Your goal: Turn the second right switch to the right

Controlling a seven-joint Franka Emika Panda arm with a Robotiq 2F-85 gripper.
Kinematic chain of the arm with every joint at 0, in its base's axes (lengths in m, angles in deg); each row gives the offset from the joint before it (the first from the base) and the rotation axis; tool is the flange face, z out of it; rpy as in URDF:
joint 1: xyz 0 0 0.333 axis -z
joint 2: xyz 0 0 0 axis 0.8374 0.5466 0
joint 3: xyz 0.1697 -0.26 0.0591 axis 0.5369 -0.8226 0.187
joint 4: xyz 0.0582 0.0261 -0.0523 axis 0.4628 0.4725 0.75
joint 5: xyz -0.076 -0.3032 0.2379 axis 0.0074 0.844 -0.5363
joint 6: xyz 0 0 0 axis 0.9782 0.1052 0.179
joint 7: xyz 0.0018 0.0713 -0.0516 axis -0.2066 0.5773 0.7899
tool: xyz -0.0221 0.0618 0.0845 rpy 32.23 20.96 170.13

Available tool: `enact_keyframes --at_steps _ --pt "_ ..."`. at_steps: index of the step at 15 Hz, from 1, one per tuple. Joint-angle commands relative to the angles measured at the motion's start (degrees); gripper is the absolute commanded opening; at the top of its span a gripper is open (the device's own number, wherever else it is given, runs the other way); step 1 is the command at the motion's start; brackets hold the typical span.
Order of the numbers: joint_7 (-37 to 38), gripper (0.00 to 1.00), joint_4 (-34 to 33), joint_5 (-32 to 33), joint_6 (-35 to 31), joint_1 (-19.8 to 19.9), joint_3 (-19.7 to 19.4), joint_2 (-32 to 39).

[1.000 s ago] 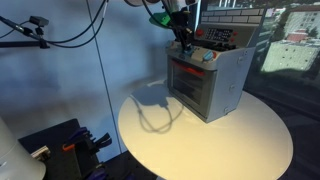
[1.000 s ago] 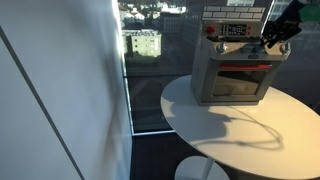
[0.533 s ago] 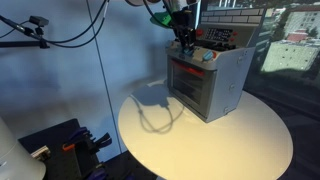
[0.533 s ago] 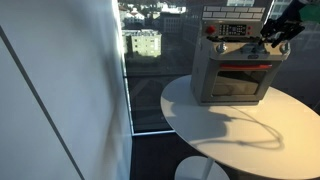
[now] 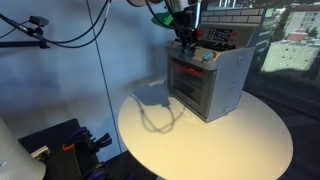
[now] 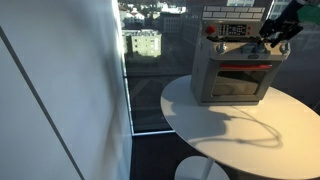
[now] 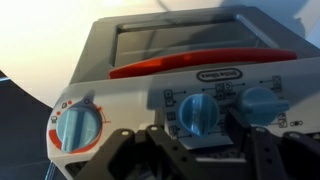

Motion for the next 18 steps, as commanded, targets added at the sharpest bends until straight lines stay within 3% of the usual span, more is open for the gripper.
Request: enact_keyframes --at_steps 1,2,4,7,8,10,18 --pt "-0.53 0.58 -2.22 -0.18 0.68 -0.06 -0.32 1.28" --pt "-0.50 0.43 -2.34 -0.16 0.69 -0.08 -0.31 1.41" --pt "-0.51 0.30 -2.57 -0.16 0.72 -0.11 -0.31 1.64" --pt "-0.47 0.14 -2.84 -0.13 0.68 -0.31 -0.25 1.74" --pt "-0.46 0.14 -2.81 -0.14 0.69 -0.33 -0.27 1.73" --pt "-0.36 0.05 -2.82 -0.17 0.68 -0.35 -0.28 1.68" --pt "1.17 0.06 -2.35 -0.91 0.75 -0.15 -0.55 1.16"
